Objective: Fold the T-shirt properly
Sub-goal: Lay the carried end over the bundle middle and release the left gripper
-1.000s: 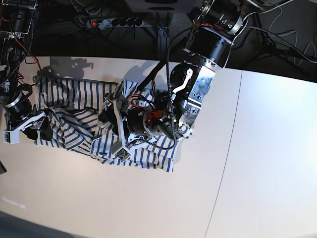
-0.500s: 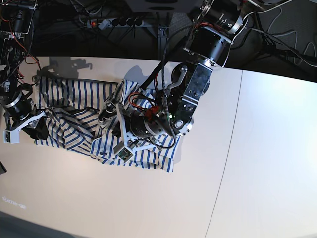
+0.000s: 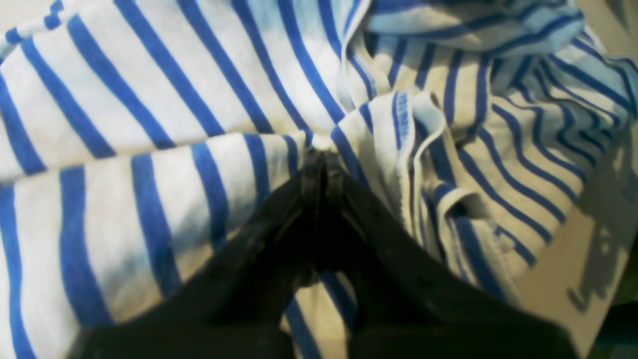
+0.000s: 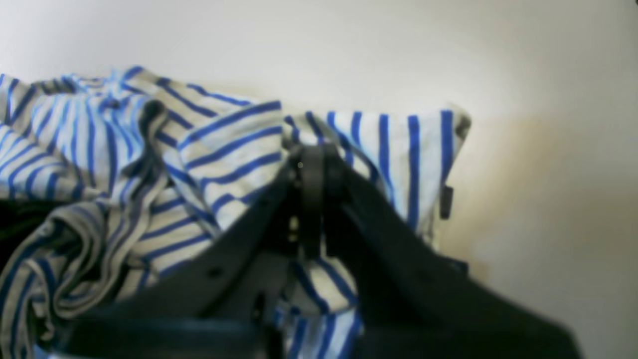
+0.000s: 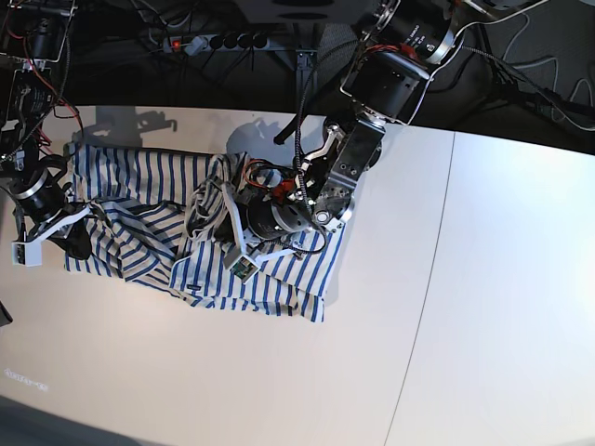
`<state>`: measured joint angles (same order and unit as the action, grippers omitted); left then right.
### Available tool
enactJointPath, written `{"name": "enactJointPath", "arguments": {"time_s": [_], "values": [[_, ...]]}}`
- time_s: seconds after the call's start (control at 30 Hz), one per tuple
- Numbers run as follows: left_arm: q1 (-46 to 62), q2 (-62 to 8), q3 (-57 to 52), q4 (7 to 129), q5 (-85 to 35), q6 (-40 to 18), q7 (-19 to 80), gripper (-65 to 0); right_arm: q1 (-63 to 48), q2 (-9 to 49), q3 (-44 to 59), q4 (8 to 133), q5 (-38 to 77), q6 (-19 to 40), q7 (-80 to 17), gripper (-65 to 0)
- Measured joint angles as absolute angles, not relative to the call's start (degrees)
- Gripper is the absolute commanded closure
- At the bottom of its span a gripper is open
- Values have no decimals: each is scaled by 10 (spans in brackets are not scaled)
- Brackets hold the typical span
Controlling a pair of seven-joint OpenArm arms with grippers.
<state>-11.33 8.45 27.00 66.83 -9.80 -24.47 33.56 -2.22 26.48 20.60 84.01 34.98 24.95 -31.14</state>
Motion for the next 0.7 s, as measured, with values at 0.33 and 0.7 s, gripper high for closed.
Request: {"name": "enactJointPath", "arguments": {"time_s": [0.33, 0.7], "values": [[-174, 84, 269, 835, -170, -246, 513, 0, -22, 262, 226, 840, 375, 249, -310, -182], [-141, 65, 271, 841, -179, -254, 527, -252, -21, 358, 251, 829, 388, 249, -378, -437]]}}
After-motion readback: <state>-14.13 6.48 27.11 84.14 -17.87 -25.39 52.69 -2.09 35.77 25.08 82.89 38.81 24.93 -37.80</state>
